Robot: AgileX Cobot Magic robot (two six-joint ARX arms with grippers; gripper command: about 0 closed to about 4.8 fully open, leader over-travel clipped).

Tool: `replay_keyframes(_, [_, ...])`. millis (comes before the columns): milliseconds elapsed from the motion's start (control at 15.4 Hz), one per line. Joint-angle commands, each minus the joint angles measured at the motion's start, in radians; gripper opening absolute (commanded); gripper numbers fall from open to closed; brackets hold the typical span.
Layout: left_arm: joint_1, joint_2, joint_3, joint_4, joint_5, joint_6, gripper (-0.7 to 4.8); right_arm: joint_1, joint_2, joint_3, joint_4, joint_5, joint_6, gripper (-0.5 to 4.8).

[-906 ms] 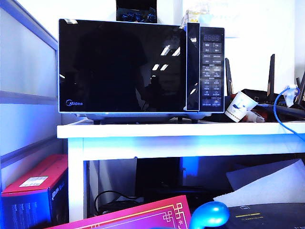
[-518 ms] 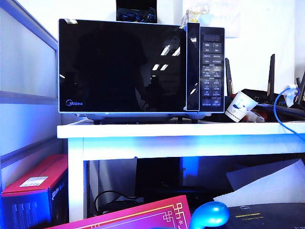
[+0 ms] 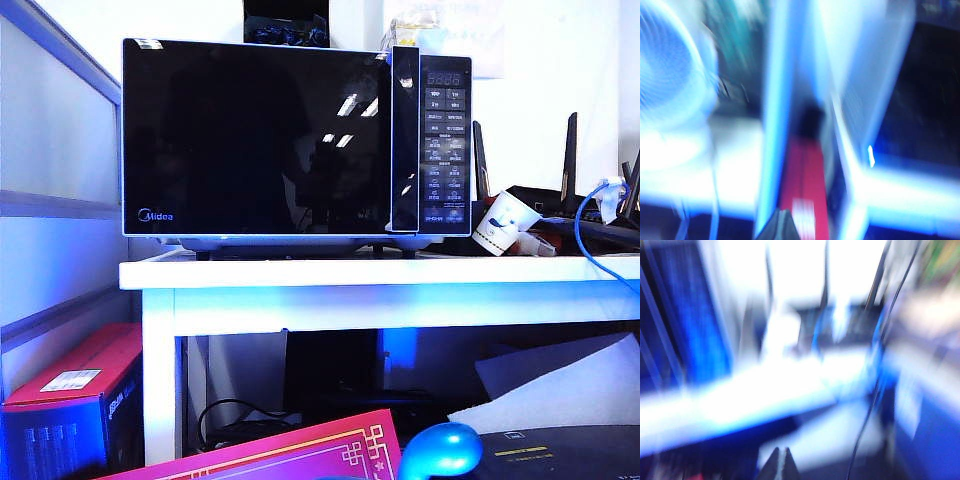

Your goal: Open the microwave door, place the box of snacks from the top of the microwave inside, then close the microwave door.

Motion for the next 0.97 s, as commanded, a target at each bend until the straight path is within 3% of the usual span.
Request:
replay_keyframes(65, [0.003,0.191,0.172,0.179,-0.012,0.104,-0.06,0.001,0.141,0.148,0.104,0.096,-0.049,-0.05])
replay_keyframes(194, [0.003,0.435,0.395,0.249,0.002,0.235,-0.06,0.000,0.340,0.292,0.255,0.085,-0.088,-0.06])
replay_keyframes(388, [0.003,0.727,0.743,0.230,0.049,0.246,-0.06,0.001,0.625,0.533,0.311,0.085,-0.128,-0.06])
replay_keyframes(647, [0.003,0.998,1.120,0.058,0.312,0.245,-0.06,0.007,0.845,0.726,0.347,0.066,-0.128,-0.05])
replay_keyframes(712, [0.003,1.069,1.231,-0.017,0.406,0.245,-0.06,0.007,0.903,0.778,0.347,0.017,-0.127,-0.05])
replay_keyframes(906, [0.003,1.209,1.478,-0.235,0.548,0.245,-0.06,0.008,1.032,0.890,0.319,-0.119,-0.129,-0.06])
replay_keyframes(971, [0.003,1.279,1.593,-0.323,0.671,0.245,-0.06,0.008,1.094,0.946,0.293,-0.171,-0.128,-0.06])
